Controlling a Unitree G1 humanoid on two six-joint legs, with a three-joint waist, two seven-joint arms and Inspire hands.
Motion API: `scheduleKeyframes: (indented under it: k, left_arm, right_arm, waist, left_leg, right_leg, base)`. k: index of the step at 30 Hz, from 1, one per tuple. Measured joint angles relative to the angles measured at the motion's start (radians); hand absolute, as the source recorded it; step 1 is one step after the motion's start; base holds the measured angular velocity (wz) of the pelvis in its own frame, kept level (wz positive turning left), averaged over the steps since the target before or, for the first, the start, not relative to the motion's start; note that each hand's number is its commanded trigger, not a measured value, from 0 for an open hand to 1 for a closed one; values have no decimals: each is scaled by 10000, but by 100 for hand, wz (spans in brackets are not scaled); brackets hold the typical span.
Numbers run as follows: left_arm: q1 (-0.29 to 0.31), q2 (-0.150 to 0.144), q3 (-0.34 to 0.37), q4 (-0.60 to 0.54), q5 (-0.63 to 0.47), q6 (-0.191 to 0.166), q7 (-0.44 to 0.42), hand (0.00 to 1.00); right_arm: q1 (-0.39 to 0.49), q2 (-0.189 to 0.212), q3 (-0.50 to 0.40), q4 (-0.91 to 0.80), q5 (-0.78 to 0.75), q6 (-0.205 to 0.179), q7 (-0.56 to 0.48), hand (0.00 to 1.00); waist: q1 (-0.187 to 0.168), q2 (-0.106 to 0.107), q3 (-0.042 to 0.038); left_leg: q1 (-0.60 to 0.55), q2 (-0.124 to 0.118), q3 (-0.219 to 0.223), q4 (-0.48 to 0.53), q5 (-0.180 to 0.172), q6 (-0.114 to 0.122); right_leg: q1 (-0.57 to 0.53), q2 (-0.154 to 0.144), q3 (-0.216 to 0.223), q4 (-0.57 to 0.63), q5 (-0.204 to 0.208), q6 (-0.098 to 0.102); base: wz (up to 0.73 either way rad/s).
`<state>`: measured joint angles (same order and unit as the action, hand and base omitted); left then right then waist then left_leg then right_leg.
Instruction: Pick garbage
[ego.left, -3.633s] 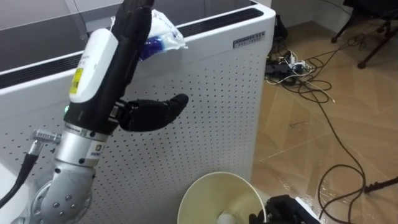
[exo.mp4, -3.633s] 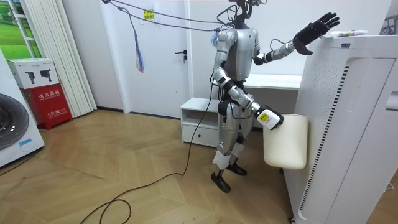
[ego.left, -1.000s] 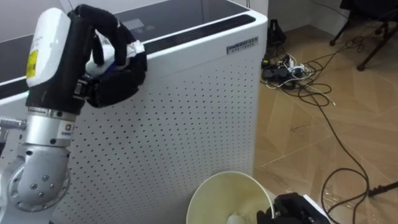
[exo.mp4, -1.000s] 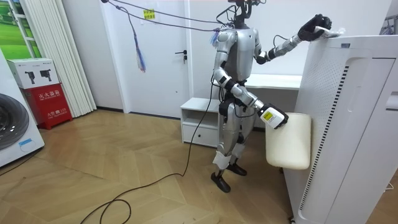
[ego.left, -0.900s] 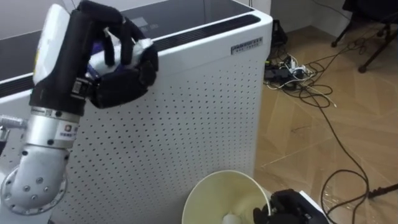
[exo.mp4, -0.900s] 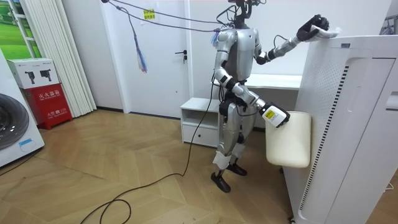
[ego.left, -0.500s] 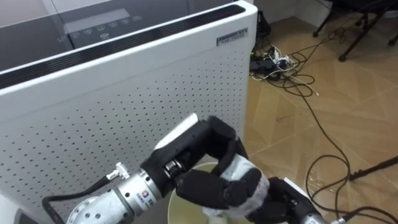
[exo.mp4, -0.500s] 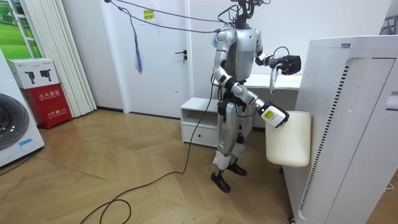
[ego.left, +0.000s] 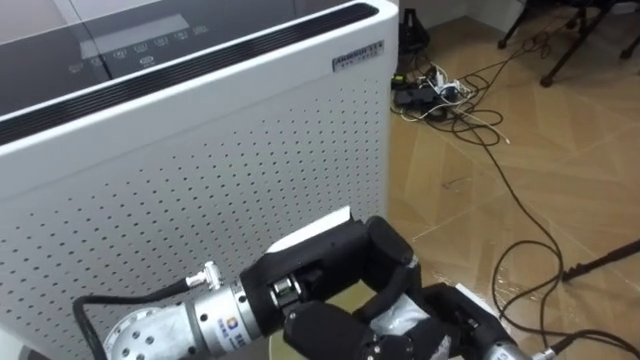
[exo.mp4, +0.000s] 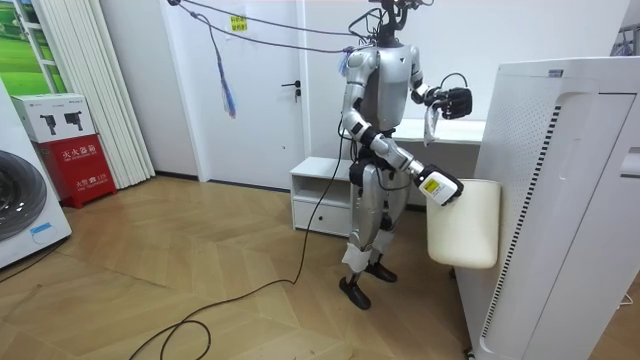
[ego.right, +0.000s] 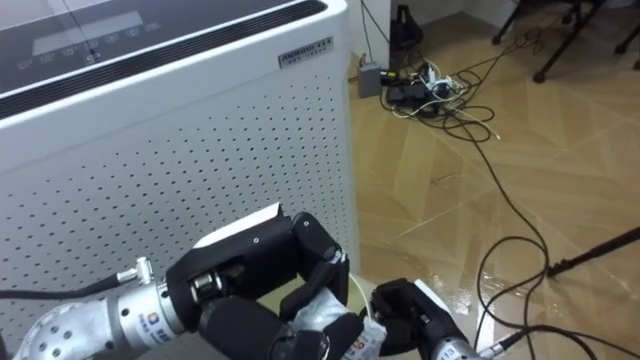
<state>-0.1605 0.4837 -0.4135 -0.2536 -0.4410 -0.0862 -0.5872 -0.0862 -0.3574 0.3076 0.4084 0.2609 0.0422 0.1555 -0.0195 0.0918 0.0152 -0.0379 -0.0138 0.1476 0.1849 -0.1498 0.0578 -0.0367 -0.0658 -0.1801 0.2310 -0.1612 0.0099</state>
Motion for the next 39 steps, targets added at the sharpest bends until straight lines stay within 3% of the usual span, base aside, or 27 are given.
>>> scheduleKeyframes:
  k: [9,14,18,24,29,33,37,38,39]
  left_arm:
    - [286,69,207,63,578,0,-43,100]
    - [876,-9,387,307,1988,-18,351,100]
    - [892,-104,398,760,2199,-28,654,100]
    - [903,-542,438,1783,2198,-189,1199,100]
    - [877,-1174,540,2663,2405,-545,2164,100]
    - [865,-1341,539,2860,2406,-555,2545,100]
    - [846,-1791,527,3143,2467,-573,2698,99]
    - [846,-1901,521,3249,2512,-574,2708,51]
    - [845,-1929,516,3290,2564,-574,2707,15]
  right_arm:
    - [-3,-39,-1,161,38,-93,-141,100]
    - [4,74,68,395,59,-288,-384,100]
    - [2,139,260,731,81,-449,-436,100]
    - [-2,499,264,1484,49,-643,-455,100]
    - [0,846,267,1964,105,-872,-566,100]
    - [2,897,574,2010,111,-1073,-561,100]
    - [6,989,773,2095,111,-1075,-470,100]
    - [5,1004,842,2095,119,-1075,-430,100]
    - [5,1017,876,2095,118,-1075,-412,100]
  waist:
    - [73,144,16]
    - [135,75,61]
    - [237,-48,128]
    - [253,-124,130]
    - [210,-140,124]
    - [147,-164,127]
    - [87,-204,139]
    - [39,-211,141]
    - [8,-218,142]
  left_leg:
    - [-181,19,43,19,3,0]
    - [-321,17,53,27,8,-2]
    - [-691,17,34,194,8,-1]
    - [-988,12,18,383,10,3]
    - [-1313,16,28,578,11,5]
    - [-1592,33,38,746,17,18]
    - [-1660,37,65,751,27,33]
    - [-1688,38,92,749,27,33]
    - [-1704,38,113,749,27,33]
  right_leg:
    - [-235,-22,20,91,3,-9]
    - [-386,-25,53,120,2,-9]
    - [-756,-43,37,300,-15,-25]
    - [-1035,-130,-18,457,-29,-35]
    - [-1383,-171,2,710,-47,-61]
    - [-1627,-227,-142,835,-74,-90]
    - [-1744,-226,-113,842,-75,-94]
    - [-1775,-225,-99,871,-74,-95]
    - [-1796,-225,-95,921,-73,-96]
  base:
    - [-2]
    - [-1]
    - [1]
    - [2]
    - [0]
    - [1]
    - [-2]
    - [-3]
    - [0]
